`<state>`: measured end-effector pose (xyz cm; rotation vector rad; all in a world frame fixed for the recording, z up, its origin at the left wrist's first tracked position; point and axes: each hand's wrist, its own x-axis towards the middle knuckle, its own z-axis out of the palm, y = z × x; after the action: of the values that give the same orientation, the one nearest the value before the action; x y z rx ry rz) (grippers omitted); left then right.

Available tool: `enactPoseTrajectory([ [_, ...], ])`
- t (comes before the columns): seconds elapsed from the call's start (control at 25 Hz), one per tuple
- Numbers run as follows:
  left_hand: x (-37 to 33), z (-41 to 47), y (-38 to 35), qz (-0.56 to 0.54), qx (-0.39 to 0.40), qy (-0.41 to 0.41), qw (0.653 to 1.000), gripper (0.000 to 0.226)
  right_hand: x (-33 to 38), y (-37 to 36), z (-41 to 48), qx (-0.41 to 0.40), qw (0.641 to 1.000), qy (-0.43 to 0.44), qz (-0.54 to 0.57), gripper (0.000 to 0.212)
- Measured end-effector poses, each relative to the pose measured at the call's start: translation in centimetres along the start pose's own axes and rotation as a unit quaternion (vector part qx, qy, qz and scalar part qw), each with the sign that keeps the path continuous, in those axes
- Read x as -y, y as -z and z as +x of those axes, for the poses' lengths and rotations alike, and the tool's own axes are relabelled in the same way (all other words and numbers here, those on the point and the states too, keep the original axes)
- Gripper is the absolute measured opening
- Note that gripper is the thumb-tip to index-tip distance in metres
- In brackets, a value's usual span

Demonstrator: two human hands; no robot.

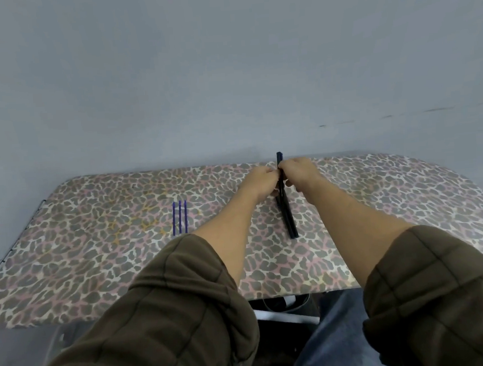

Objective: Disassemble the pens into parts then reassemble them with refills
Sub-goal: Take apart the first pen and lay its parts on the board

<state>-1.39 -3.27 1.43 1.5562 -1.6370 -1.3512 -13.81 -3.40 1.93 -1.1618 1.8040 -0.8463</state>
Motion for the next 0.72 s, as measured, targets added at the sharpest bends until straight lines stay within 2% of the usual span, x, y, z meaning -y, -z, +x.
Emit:
enactPoseTrajectory([
  [0.08, -0.6, -0.3, 0.7, -0.034, 0.006, 0.002, 0.999, 0.033, 0.5, -0.2, -0.1, -0.009, 0.998, 0.011, 0.065, 0.014],
  [0.2, -1.0, -0.1, 1.5, -0.061, -0.008, -0.013, 0.998, 0.037, 1.6, -0.6, -0.3, 0.024, 0.99, 0.026, 0.135, 0.023],
  [0.52, -1.8, 0.4, 1.3, -0.071, -0.008, -0.029, 0.997, 0.042, 3.8, -0.4, 0.5, 0.034, 0.994, 0.022, 0.099, 0.034],
  [0.64, -2.2, 0.3, 1.0, -0.049, 0.028, -0.025, 0.998, 0.035, 4.5, 0.3, 1.4, -0.028, 0.988, -0.022, 0.149, 0.038],
  [0.72, -2.0, 0.0, 0.1, -0.057, 0.025, -0.02, 0.998, 0.032, 4.7, 1.7, 2.1, -0.071, 0.984, -0.027, 0.161, 0.039],
])
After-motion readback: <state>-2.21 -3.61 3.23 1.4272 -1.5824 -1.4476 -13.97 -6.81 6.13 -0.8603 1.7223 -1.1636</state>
